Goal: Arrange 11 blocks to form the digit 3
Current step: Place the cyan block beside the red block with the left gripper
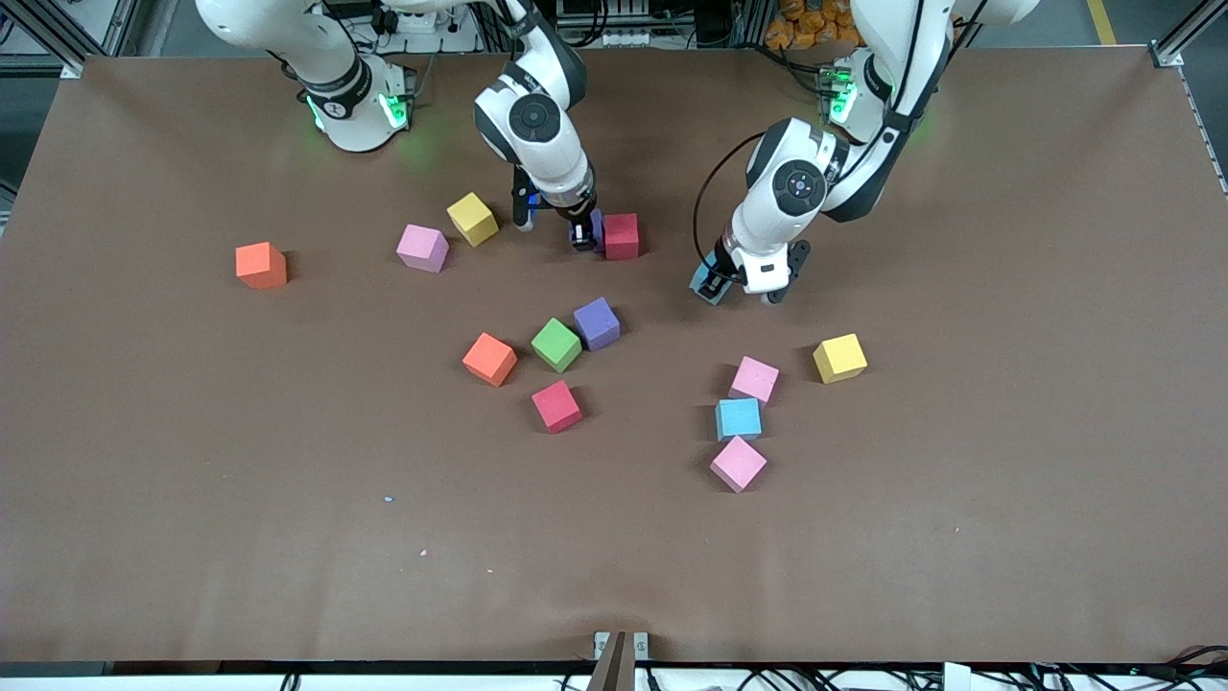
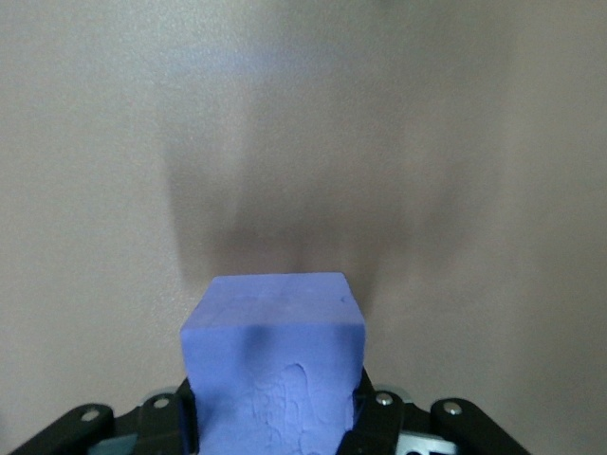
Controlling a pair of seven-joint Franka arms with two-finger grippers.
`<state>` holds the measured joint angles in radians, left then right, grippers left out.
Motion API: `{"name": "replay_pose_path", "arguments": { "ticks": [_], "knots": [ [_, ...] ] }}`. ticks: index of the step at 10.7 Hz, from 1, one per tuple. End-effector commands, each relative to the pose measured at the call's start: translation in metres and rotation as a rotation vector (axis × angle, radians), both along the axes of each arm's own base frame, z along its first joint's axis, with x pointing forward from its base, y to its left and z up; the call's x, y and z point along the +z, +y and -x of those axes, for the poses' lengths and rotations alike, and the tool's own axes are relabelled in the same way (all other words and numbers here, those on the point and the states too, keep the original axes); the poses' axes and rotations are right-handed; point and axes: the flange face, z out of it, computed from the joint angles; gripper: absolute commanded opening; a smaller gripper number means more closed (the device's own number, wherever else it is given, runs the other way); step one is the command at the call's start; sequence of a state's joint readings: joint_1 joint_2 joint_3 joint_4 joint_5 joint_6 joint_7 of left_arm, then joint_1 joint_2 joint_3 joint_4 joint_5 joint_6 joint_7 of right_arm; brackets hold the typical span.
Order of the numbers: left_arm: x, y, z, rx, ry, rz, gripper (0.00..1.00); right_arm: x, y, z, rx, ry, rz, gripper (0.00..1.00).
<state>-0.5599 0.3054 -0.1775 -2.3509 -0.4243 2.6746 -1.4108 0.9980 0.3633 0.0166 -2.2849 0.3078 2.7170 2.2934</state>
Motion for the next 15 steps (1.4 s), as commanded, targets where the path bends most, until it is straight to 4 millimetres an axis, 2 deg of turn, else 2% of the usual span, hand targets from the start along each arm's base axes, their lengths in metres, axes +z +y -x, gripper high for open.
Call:
{"name": "replay_pose_path", "arguments": {
  "ticks": [1, 2, 5, 9, 10, 12, 15],
  "knots": [
    [0.017, -0.012, 0.009, 0.116, 0.008, 0.046, 0.1, -0.01, 0.007, -0.005, -0.028, -0.026, 0.018, 0.54],
    [0.02, -0.016, 0.012, 0.183, 0.01, 0.05, 0.1, -0.01, 0.007, -0.004, -0.023, -0.025, 0.021, 1.0],
    [0.021, -0.013, 0.027, 0.327, -0.001, 0.045, 0.08, 0.006, 0.01, -0.007, -0.018, -0.023, 0.013, 1.0],
    [0.026, -0.035, 0.049, 0.565, 0.06, 0.034, 0.06, 0.063, 0.009, -0.026, 0.013, 0.008, 0.05, 1.0],
    [0.027, -0.037, 0.051, 0.61, 0.073, 0.03, 0.05, 0.069, 0.008, -0.029, 0.05, -0.005, 0.069, 1.0],
    [0.024, -0.039, 0.055, 0.67, 0.094, 0.02, 0.04, 0.072, -0.01, -0.05, 0.159, -0.025, 0.088, 1.0],
    [0.016, -0.041, 0.06, 0.669, 0.105, 0.005, 0.04, 0.074, -0.034, -0.084, 0.467, -0.064, 0.061, 1.0]
  ]
}}
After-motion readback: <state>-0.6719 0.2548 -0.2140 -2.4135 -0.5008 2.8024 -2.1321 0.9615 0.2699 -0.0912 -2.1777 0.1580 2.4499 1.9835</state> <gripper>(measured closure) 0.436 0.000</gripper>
